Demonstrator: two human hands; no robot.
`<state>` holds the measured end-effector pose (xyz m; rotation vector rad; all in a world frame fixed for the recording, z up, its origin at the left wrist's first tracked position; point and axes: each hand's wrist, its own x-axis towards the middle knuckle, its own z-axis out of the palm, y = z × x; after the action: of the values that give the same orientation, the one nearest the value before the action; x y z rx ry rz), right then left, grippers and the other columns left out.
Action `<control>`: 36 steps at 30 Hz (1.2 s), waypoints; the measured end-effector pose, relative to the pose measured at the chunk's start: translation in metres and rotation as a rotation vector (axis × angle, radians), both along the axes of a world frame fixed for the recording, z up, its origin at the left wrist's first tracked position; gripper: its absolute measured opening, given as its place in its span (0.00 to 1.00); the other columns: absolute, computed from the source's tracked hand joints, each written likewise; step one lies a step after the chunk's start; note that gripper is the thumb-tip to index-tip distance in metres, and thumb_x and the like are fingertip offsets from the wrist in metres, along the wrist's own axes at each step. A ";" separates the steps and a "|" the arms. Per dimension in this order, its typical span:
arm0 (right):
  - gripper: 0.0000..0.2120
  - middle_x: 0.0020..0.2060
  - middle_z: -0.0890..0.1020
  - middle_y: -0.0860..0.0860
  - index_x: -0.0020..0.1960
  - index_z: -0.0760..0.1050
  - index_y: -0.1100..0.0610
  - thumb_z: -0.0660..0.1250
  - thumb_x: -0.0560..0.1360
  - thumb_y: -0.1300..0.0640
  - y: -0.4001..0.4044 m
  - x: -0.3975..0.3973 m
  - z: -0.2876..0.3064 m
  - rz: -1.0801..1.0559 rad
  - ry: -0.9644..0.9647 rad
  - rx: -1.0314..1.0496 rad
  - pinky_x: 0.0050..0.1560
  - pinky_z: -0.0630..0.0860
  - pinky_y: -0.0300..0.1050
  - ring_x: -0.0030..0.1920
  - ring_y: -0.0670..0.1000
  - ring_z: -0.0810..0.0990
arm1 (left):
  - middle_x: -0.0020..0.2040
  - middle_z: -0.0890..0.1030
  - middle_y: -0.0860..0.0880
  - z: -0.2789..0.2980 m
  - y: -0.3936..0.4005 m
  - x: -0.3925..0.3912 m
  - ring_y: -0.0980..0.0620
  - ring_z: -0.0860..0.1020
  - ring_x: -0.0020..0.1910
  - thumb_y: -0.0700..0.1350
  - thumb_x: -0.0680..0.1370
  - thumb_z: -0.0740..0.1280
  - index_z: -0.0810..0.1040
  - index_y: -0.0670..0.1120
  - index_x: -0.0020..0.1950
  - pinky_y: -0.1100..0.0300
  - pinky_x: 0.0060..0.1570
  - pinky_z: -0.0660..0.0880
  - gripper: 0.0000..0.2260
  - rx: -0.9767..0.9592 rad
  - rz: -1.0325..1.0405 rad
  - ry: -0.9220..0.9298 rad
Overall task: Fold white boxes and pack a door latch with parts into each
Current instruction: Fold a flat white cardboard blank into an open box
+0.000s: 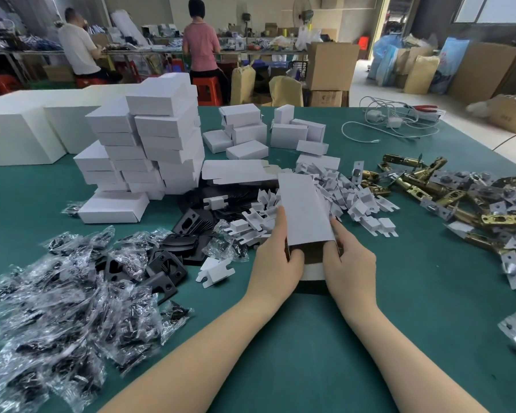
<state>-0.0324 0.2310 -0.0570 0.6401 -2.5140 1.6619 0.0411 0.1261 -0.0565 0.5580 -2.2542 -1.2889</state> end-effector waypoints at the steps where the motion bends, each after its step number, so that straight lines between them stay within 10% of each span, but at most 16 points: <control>1: 0.22 0.37 0.81 0.38 0.71 0.72 0.46 0.59 0.79 0.59 0.000 0.000 0.001 0.007 -0.028 -0.052 0.35 0.71 0.33 0.36 0.44 0.75 | 0.57 0.79 0.52 0.001 0.002 0.000 0.54 0.76 0.50 0.40 0.76 0.58 0.46 0.58 0.80 0.65 0.47 0.72 0.36 -0.031 -0.003 -0.025; 6: 0.20 0.48 0.79 0.25 0.67 0.76 0.45 0.59 0.79 0.61 0.001 0.001 0.006 0.065 -0.154 -0.280 0.45 0.71 0.22 0.50 0.27 0.76 | 0.68 0.71 0.43 0.002 0.007 -0.003 0.44 0.71 0.62 0.38 0.78 0.56 0.42 0.52 0.81 0.49 0.58 0.72 0.35 -0.209 -0.055 -0.107; 13: 0.18 0.55 0.83 0.36 0.61 0.79 0.43 0.60 0.81 0.61 0.004 -0.004 0.007 0.186 -0.198 -0.368 0.56 0.75 0.37 0.58 0.39 0.79 | 0.73 0.69 0.52 0.001 0.000 0.002 0.52 0.69 0.69 0.66 0.77 0.56 0.54 0.50 0.79 0.58 0.65 0.68 0.36 -0.167 -0.082 -0.057; 18: 0.17 0.56 0.84 0.42 0.61 0.79 0.43 0.60 0.82 0.62 0.004 -0.004 0.004 0.330 -0.219 -0.373 0.56 0.77 0.43 0.59 0.45 0.81 | 0.47 0.83 0.52 0.004 -0.021 0.000 0.57 0.80 0.49 0.53 0.82 0.60 0.67 0.57 0.63 0.62 0.51 0.71 0.10 0.229 0.004 0.160; 22: 0.21 0.56 0.84 0.42 0.60 0.78 0.43 0.62 0.78 0.66 0.006 -0.007 0.007 0.546 -0.280 -0.371 0.49 0.76 0.32 0.57 0.43 0.81 | 0.51 0.85 0.51 0.003 -0.029 -0.001 0.55 0.82 0.50 0.50 0.76 0.65 0.66 0.61 0.65 0.56 0.54 0.76 0.19 0.602 -0.113 0.293; 25: 0.20 0.57 0.84 0.47 0.65 0.76 0.48 0.63 0.74 0.60 0.010 -0.013 0.011 0.679 -0.399 -0.308 0.50 0.77 0.36 0.57 0.46 0.82 | 0.53 0.85 0.50 -0.001 -0.036 -0.002 0.54 0.82 0.52 0.46 0.78 0.67 0.61 0.58 0.71 0.54 0.54 0.76 0.25 0.647 -0.101 0.323; 30: 0.13 0.50 0.86 0.51 0.54 0.81 0.52 0.64 0.79 0.45 0.006 -0.017 0.010 0.306 -0.507 -0.346 0.49 0.78 0.48 0.49 0.49 0.82 | 0.55 0.85 0.48 -0.006 -0.041 -0.001 0.49 0.83 0.54 0.42 0.73 0.71 0.62 0.53 0.75 0.59 0.49 0.79 0.33 0.667 -0.218 0.250; 36: 0.10 0.42 0.86 0.49 0.45 0.81 0.53 0.64 0.81 0.52 0.004 -0.015 0.004 0.275 -0.387 -0.271 0.44 0.79 0.45 0.41 0.46 0.82 | 0.51 0.85 0.50 -0.006 -0.039 -0.004 0.52 0.83 0.48 0.41 0.71 0.73 0.78 0.48 0.58 0.60 0.44 0.79 0.16 0.642 -0.174 0.242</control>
<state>-0.0476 0.2349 -0.0527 0.7212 -2.4455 2.3801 0.0366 0.0876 -0.0623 0.3899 -1.6978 -2.0629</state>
